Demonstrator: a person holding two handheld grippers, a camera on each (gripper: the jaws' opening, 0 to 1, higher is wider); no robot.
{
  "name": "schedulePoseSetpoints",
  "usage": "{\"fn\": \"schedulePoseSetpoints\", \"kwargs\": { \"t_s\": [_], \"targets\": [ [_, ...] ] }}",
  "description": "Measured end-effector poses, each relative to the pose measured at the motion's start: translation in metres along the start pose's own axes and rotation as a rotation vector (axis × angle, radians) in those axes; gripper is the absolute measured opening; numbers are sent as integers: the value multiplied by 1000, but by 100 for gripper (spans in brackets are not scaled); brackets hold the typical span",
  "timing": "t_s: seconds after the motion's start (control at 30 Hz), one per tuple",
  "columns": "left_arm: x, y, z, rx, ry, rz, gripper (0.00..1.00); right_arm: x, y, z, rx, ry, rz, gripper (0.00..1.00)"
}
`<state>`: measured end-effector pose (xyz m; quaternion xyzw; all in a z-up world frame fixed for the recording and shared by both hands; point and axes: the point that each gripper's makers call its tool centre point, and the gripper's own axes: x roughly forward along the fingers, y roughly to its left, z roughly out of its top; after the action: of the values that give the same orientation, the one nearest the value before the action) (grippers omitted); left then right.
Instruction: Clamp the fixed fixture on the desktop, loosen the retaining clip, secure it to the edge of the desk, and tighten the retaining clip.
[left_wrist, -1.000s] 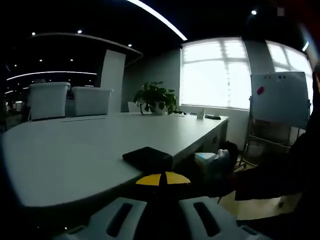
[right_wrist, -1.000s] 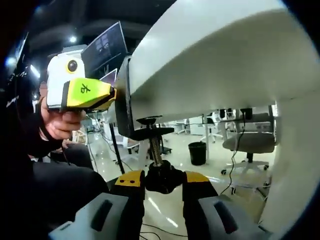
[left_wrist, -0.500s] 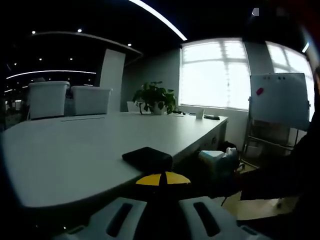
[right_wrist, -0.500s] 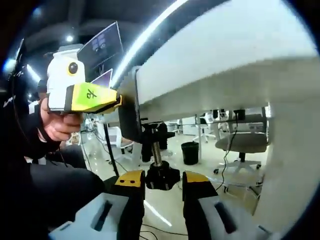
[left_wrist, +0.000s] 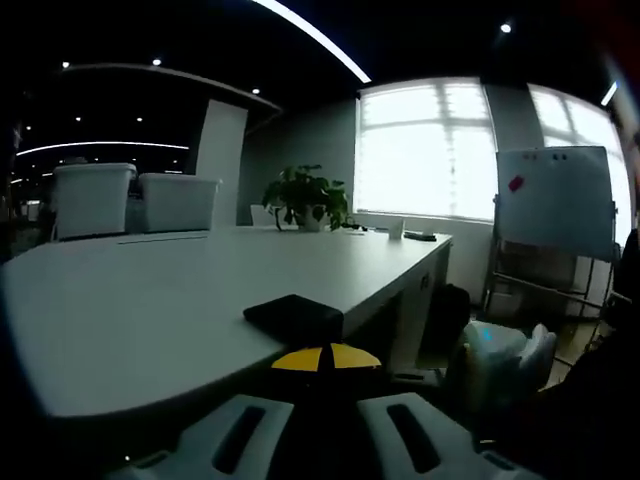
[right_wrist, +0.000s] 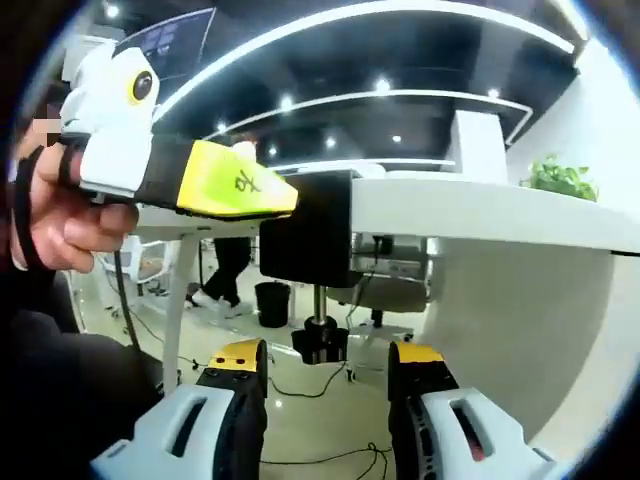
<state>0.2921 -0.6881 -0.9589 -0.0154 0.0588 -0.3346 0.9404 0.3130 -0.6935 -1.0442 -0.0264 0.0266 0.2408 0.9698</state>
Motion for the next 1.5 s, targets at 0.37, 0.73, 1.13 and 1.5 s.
{"fn": "schedulePoseSetpoints", "kwargs": {
  "t_s": [0.37,0.73,1.13,1.5],
  "targets": [
    [-2,0,1,-9,-5,-14,1,13,7,-4,32,11,-191,47],
    [-4,-2,1,-10,-8,-20,1,38,-11,1,-6,2,-232,37],
    [0,-2,2,-2,-4,-14,1,36,-9,-2,9,7,-165,27],
    [3,1,0,-1,4,-3,1,39,4,-3,-52,11,207,26]
  ]
}}
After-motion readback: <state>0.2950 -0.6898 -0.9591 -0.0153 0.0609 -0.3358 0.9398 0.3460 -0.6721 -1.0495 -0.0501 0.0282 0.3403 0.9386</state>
